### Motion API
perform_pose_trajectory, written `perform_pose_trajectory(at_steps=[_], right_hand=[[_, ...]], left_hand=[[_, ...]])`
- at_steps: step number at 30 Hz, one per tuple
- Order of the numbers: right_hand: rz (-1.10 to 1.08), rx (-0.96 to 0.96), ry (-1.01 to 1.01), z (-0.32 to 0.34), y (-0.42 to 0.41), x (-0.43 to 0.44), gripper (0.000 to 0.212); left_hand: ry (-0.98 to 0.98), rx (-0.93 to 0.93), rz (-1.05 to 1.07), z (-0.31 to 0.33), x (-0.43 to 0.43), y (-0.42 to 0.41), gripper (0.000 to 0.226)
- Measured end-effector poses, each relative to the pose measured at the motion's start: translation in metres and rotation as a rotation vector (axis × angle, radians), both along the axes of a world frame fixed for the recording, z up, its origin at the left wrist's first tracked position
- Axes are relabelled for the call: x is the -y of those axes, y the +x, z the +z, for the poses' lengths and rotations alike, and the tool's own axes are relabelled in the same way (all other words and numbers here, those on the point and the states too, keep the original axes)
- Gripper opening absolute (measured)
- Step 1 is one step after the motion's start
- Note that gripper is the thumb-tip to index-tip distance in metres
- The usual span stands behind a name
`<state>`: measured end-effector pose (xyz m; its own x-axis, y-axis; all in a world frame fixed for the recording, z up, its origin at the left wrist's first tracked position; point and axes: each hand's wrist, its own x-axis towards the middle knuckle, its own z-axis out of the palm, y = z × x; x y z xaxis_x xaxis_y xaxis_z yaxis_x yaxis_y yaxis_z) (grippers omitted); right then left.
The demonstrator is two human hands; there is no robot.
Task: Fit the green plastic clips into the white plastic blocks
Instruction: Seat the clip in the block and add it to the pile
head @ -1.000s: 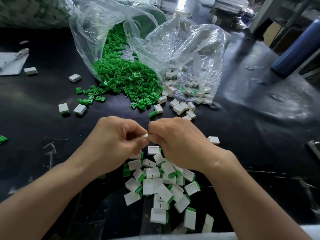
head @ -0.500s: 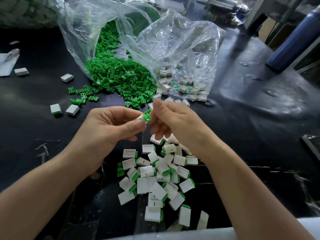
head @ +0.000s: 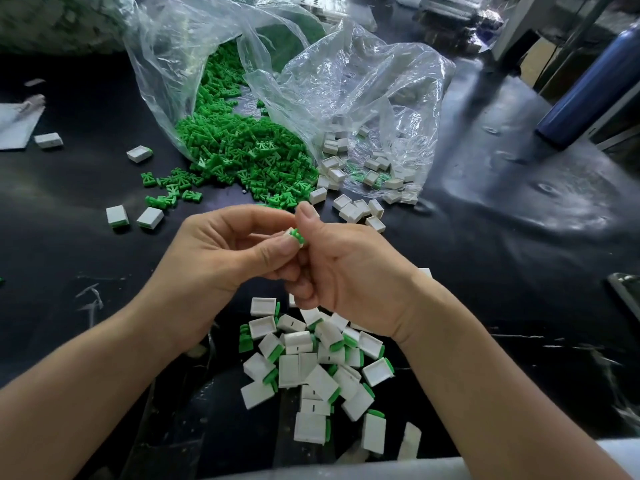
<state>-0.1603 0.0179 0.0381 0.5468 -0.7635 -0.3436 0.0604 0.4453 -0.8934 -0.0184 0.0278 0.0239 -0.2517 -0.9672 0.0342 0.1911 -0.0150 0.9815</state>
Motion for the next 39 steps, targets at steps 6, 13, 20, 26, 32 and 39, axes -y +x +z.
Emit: perform_pose_trajectory(at_steps=[6, 13, 20, 26, 32, 39], right_hand=[[-0.027, 0.01, -0.022, -0.002, 0.0022, -0.0014, 0.043], [0.006, -0.026, -0.028, -0.0052, -0.0003, 0.0021, 0.043], [0.009, -0.15, -0.194, -0.0081, -0.0017, 0.0006, 0.036], [0.019, -0.208, -0.226, -0.0043, -0.0011, -0.0025, 0.038], [-0.037, -0.361, -0.334, -0.0072, 0.0062, -0.0054, 0.037], [-0.042, -0.452, -0.444, -0.0078, 0.0072, -0.0057, 0.034]], left_hand=[[0.008, 0.015, 0.006, 0.0004, 0.0006, 0.0018, 0.029], [0.004, -0.025, 0.004, 0.0021, 0.0011, 0.0013, 0.016], [0.051, -0.016, 0.033, 0.0004, 0.0034, 0.0028, 0.021], [0.031, -0.003, 0.017, 0.001, 0.0022, 0.0021, 0.019], [0.066, -0.008, 0.044, -0.0007, 0.0026, 0.0024, 0.017], [0.119, -0.049, 0.036, 0.0002, 0.0024, 0.0009, 0.022]])
